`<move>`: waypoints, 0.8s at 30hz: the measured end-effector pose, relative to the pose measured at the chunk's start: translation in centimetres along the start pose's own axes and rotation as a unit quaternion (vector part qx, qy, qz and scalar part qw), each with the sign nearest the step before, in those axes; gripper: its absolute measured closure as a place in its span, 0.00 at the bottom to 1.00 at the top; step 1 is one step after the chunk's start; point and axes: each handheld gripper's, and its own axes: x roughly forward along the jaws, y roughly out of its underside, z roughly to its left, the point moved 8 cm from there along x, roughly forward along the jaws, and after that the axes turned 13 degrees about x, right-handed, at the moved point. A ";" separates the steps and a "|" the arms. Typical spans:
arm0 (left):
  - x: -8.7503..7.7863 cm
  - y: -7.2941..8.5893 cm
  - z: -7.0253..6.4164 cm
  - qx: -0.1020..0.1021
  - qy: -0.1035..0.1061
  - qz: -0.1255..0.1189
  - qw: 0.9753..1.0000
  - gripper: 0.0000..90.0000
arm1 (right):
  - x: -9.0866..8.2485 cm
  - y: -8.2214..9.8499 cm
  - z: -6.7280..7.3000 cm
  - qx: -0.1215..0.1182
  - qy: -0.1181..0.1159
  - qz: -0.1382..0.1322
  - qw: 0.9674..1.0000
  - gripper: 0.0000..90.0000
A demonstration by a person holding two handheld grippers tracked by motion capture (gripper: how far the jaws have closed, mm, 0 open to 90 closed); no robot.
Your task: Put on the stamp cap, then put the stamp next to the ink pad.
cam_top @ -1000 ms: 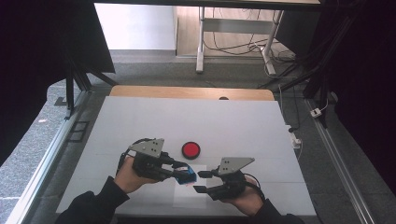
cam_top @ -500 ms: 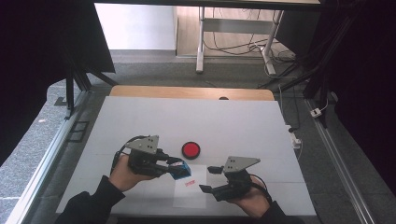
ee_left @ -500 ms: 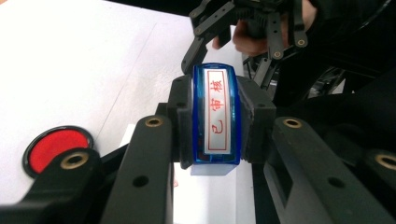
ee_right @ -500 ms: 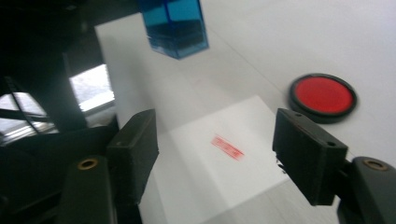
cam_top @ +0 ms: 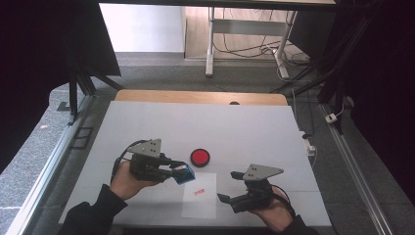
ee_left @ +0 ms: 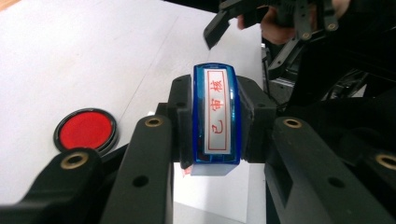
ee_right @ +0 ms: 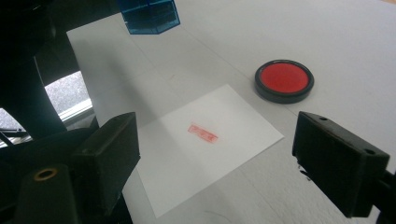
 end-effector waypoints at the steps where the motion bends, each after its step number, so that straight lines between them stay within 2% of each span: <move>1: 0.0 0.1 0.1 -0.001 -0.002 0.002 1.000 0.78 | -0.1 0.0 -0.1 0.003 0.001 0.000 1.000 0.15; 9: -0.6 0.4 0.5 -0.014 -0.018 0.007 1.000 0.78 | -1.3 0.3 -0.9 0.018 0.022 -0.006 1.000 0.05; 24: -1.4 1.4 1.4 -0.034 -0.046 0.020 0.998 0.78 | -3.0 1.2 -2.4 0.033 0.057 -0.015 0.998 0.00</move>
